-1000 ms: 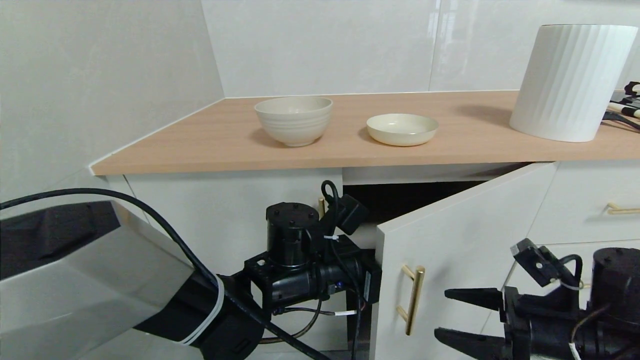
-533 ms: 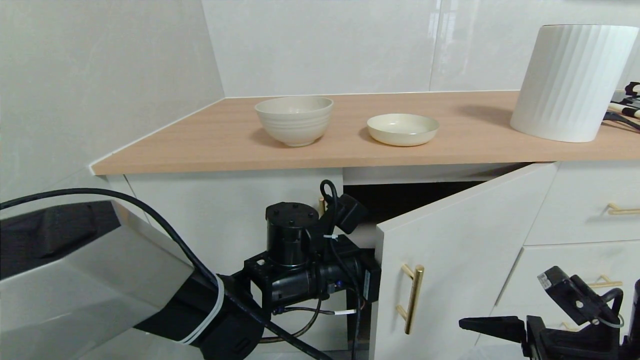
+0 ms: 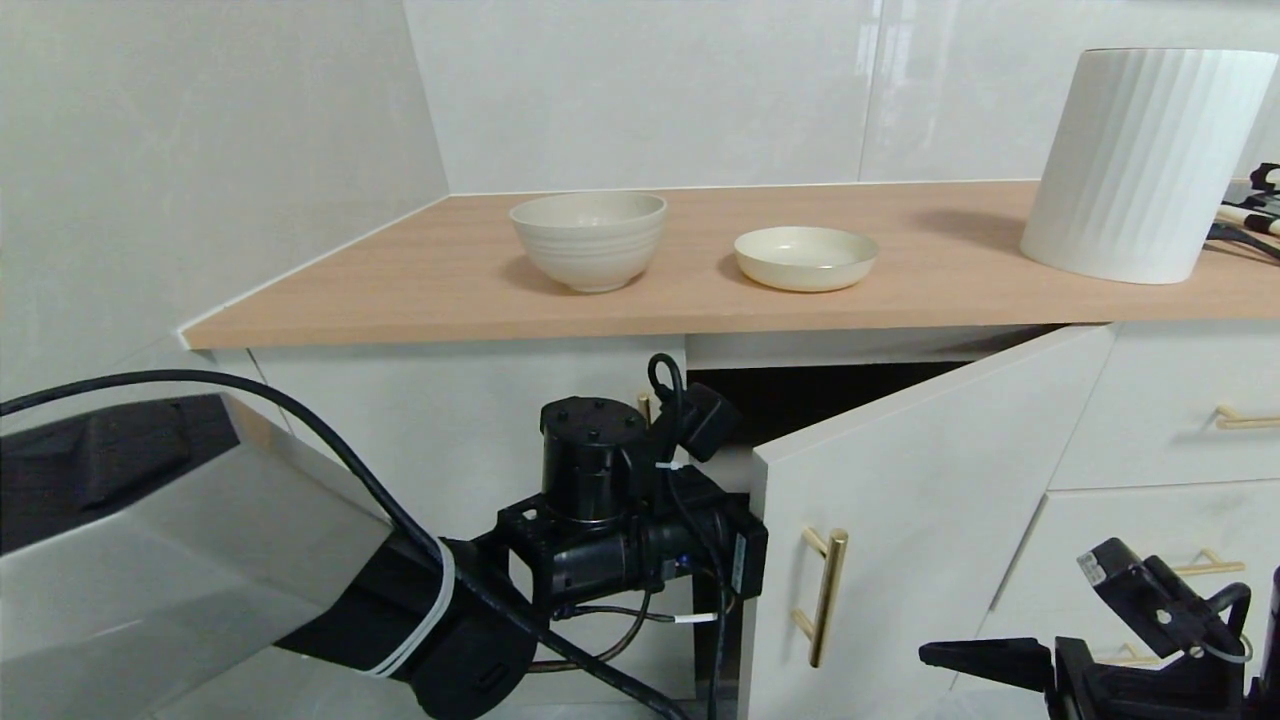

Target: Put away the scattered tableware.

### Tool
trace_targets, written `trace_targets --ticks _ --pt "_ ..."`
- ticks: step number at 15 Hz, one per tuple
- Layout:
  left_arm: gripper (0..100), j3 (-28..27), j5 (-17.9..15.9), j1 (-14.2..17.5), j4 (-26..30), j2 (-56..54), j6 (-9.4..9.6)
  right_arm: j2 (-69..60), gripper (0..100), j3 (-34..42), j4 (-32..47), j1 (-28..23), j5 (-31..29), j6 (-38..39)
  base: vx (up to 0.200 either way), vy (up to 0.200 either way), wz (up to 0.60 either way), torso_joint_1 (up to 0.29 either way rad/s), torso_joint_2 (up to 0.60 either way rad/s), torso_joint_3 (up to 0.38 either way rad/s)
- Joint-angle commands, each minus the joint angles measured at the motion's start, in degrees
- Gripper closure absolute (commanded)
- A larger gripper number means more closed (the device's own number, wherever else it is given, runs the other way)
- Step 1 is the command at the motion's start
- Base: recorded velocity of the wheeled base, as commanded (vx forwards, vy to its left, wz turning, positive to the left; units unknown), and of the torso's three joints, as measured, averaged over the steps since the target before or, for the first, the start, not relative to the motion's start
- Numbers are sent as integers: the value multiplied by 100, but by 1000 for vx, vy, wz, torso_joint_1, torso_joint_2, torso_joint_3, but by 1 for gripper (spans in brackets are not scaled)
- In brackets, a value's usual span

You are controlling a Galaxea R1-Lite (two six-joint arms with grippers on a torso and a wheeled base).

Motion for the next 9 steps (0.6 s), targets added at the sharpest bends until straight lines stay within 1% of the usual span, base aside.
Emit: trace_targets --ticks 1,3,9 --pt "100 -77 -7 7 2 109 -6 8 0 29 -1 2 5 -3 -200 0 0 7 7 -2" --pt "100 -183 -7 -2 11 188 -6 0 0 38 -1 11 5 -11 -200 0 0 7 2 0" --pt "100 -270 -7 -2 116 328 3 -27 0 38 -1 63 5 -20 0 0 0 0 0 0"
